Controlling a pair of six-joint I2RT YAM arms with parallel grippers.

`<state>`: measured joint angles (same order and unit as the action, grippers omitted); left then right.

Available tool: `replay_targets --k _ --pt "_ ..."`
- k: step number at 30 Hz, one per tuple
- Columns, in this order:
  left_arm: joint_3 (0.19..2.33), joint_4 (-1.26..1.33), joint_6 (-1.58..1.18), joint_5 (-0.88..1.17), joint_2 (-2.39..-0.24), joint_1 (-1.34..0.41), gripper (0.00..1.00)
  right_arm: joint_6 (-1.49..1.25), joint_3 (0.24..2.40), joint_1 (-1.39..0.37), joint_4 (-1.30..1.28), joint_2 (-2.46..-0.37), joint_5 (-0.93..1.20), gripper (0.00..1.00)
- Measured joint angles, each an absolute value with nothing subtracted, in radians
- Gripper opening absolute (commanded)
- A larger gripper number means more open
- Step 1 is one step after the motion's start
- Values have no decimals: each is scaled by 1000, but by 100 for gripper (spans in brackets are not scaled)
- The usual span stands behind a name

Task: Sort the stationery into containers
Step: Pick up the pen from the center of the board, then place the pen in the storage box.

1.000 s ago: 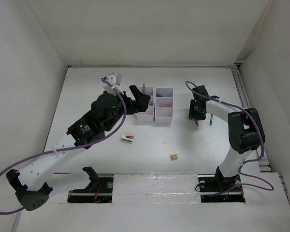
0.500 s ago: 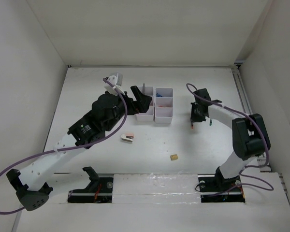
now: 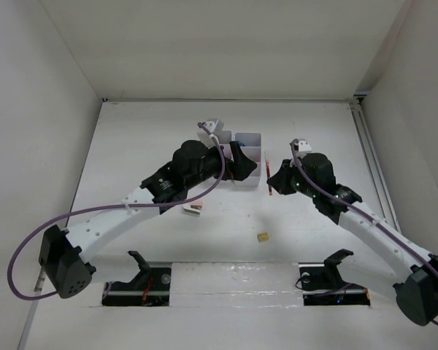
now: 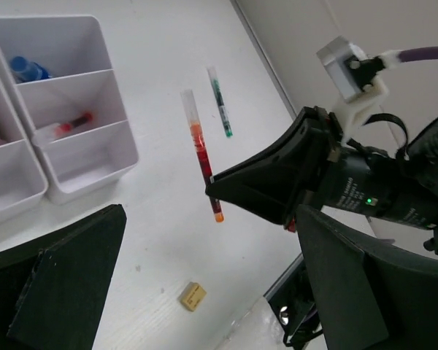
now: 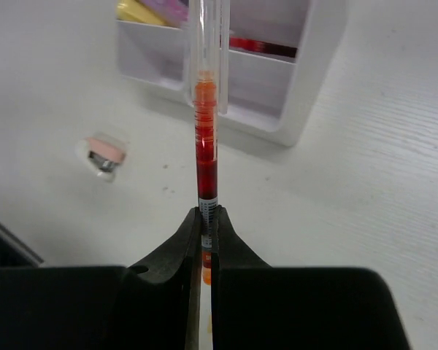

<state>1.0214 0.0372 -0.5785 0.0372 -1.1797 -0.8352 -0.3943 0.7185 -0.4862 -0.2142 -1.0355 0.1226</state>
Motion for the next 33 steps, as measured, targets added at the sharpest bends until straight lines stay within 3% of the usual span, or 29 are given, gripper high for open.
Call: replay_targets --k 9,11,14,15,16,17,18,20,21,23,29,33 --pt "994 189 -609 211 -1276 -833 100 -454 710 -648 -121 -892 178 0" --pt "994 203 -614 222 -1288 -833 96 -466 710 -673 -101 -877 188 0" --pt "994 223 -622 231 -1301 -833 75 -480 710 -702 -86 -874 194 0" --pt "994 231 -626 233 -1304 -833 54 -487 710 -715 -84 -875 196 0" --pt "994 241 -636 233 -1306 -833 54 -487 710 -723 -83 -875 196 0" --pt "994 247 -631 234 -1308 -833 31 -490 710 -734 -81 -875 196 0" --pt "994 251 -633 235 -1309 -833 22 -492 710 -741 -79 -875 196 0" --pt "994 258 -633 234 -1313 -833 7 -494 710 -748 -75 -873 195 13" --pt "994 260 -632 228 -1314 -831 0 -494 710 -748 -73 -872 195 47" --pt "994 269 -627 221 -1319 -830 0 -500 707 -748 -69 -869 187 100" --pt "1018 281 -567 124 -1366 -833 0 -522 687 -756 -100 -820 30 100" --pt "1032 351 -506 -5 -1407 -846 0 -588 685 -756 -213 -782 -212 100"
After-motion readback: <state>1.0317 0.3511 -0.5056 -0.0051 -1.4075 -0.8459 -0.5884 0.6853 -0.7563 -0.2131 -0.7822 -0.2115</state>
